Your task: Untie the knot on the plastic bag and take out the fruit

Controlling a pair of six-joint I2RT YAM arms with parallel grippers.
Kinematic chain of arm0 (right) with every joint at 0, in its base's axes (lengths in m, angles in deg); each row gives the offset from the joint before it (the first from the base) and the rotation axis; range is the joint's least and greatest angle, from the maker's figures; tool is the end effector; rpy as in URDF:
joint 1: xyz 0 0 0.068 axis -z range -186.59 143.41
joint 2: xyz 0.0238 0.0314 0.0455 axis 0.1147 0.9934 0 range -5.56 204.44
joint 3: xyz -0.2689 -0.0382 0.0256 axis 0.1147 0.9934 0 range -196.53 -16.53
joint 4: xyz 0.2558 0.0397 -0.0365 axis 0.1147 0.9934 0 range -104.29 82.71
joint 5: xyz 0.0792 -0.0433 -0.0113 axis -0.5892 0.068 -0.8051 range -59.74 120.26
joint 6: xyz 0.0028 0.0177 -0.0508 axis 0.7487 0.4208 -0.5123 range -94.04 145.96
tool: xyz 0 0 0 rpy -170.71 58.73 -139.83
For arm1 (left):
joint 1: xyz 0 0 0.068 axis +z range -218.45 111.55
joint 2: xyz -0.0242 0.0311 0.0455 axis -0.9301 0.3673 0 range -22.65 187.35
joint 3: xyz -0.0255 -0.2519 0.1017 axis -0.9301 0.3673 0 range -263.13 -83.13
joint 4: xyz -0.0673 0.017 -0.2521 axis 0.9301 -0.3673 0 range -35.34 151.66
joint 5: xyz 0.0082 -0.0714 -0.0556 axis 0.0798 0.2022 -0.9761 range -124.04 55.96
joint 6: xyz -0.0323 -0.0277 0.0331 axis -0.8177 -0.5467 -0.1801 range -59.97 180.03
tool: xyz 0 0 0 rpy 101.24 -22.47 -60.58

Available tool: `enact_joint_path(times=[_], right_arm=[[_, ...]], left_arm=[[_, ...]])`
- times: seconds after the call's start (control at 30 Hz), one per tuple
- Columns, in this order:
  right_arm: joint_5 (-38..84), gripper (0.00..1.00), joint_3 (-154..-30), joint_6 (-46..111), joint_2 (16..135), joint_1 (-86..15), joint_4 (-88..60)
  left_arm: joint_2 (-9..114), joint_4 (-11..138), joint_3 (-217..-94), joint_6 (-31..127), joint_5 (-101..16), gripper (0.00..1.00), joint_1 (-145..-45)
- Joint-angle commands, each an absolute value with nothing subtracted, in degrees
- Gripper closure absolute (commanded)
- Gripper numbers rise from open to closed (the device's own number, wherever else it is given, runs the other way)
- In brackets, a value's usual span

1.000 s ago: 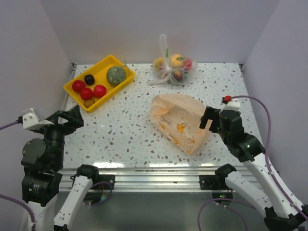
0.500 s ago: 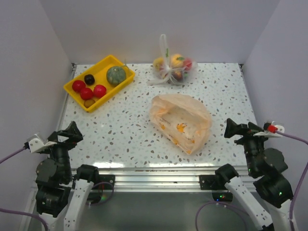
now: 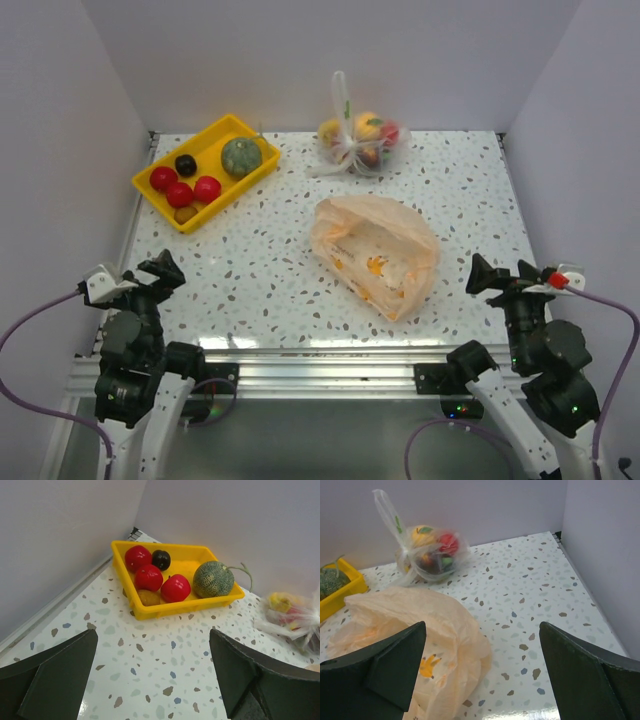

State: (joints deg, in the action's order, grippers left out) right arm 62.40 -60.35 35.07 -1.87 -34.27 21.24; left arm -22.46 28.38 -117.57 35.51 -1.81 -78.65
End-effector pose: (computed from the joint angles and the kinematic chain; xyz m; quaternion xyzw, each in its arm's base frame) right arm 0.0168 -0.0126 0.3427 0.0956 0.6759 0.0447 0.7294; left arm 0.0318 0.0136 0.3036 -0.2803 0.6437 -0.0186 0.7119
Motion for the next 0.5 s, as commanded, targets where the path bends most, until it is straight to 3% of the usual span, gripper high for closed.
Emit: enact_joint_path(times=[0.0,0.47], right_arm=[[64.6,0.01,-59.7,34.2,-0.9,-34.2,20.0],[64.1,0.01,-60.2,34.4,1.0,-34.2,20.6]], left_arm=[[-30.6,31.8,-116.7,35.1,-1.0,0.0,-78.7],[-28.7,33.3,-115.7,36.3,-4.2,0.0,-76.5]])
